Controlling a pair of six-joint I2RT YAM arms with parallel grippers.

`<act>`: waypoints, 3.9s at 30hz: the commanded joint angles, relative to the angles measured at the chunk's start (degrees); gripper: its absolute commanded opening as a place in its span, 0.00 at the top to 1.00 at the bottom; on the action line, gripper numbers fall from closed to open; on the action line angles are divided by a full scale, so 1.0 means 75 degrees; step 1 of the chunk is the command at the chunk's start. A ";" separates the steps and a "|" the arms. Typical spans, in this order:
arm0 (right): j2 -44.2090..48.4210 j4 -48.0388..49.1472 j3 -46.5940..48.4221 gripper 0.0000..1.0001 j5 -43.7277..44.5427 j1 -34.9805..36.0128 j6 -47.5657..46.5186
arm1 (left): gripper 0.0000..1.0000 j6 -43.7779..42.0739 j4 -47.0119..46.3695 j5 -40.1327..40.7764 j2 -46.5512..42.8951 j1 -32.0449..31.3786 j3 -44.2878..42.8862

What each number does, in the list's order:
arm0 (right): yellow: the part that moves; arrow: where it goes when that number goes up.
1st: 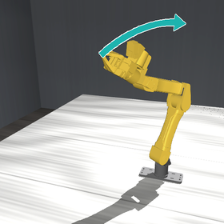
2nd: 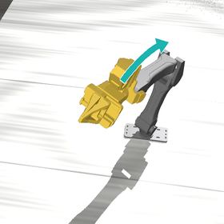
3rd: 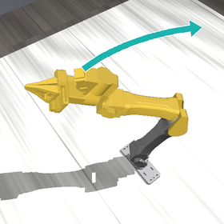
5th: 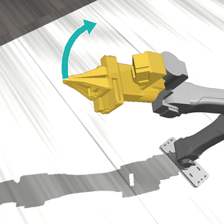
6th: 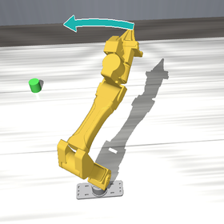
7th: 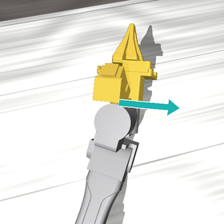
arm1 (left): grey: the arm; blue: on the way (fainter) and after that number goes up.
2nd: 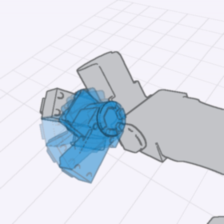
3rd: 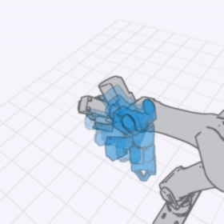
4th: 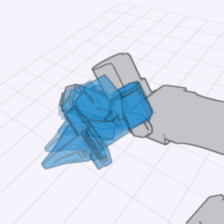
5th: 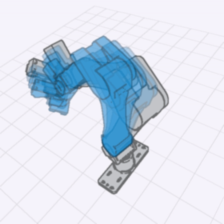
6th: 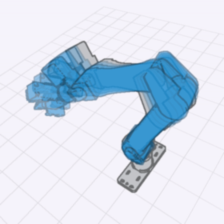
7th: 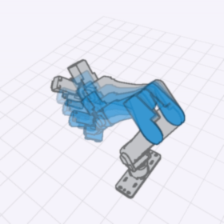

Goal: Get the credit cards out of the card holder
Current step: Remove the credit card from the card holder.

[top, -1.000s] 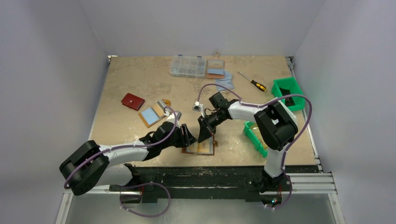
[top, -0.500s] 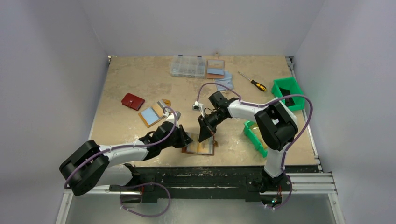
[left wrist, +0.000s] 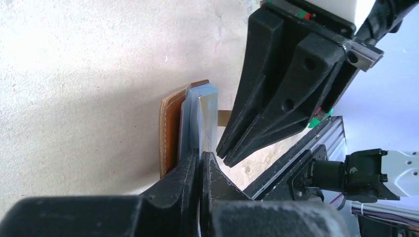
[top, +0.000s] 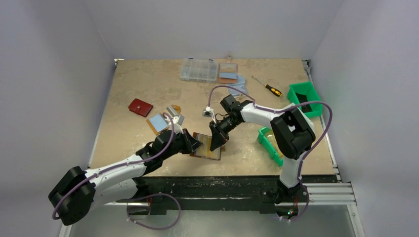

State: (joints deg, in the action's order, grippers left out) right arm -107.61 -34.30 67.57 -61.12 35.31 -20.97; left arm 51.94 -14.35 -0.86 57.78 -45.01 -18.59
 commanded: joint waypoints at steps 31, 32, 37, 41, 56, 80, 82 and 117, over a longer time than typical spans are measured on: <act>0.0200 -0.0746 0.0389 0.56 -0.2202 -0.0853 -0.0362 | 1.00 0.0935 -0.4078 -0.1053 -0.0084 0.0050 0.0973; 0.0187 -0.0746 0.0389 0.56 -0.2228 -0.0853 -0.0351 | 1.00 0.0983 -0.4222 -0.1074 -0.0041 0.0049 0.1010; 0.0158 -0.0735 0.0383 0.59 -0.2444 -0.0853 -0.0274 | 1.00 0.1080 -0.4556 -0.1109 0.0144 0.0048 0.1074; 0.0089 -0.0696 0.0389 0.64 -0.2553 -0.0864 -0.0163 | 1.00 0.1101 -0.4617 -0.1092 0.0159 0.0055 0.1085; 0.0053 0.0036 0.0144 0.57 -0.2649 -0.0911 0.0729 | 1.00 0.1280 -0.5335 -0.1033 0.0245 0.0049 0.1239; -0.0089 0.0253 0.0084 0.94 -0.2875 -0.0923 0.1044 | 0.95 0.1195 -0.4428 -0.0542 -0.0250 0.0060 0.1236; -0.0095 0.0252 0.0084 0.98 -0.2867 -0.0926 0.1039 | 0.87 0.1216 -0.4344 -0.0560 -0.0279 0.0069 0.1237; -0.0228 0.0114 0.0125 1.00 -0.2550 -0.1037 0.0889 | 1.00 0.1340 -0.4020 -0.0970 -0.0662 0.0432 0.1459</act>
State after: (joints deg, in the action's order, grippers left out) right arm -108.51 -33.04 68.12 -80.51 27.97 -13.13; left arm 61.45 -41.01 -6.35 53.98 -42.37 -7.79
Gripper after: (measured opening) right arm 0.076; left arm 0.048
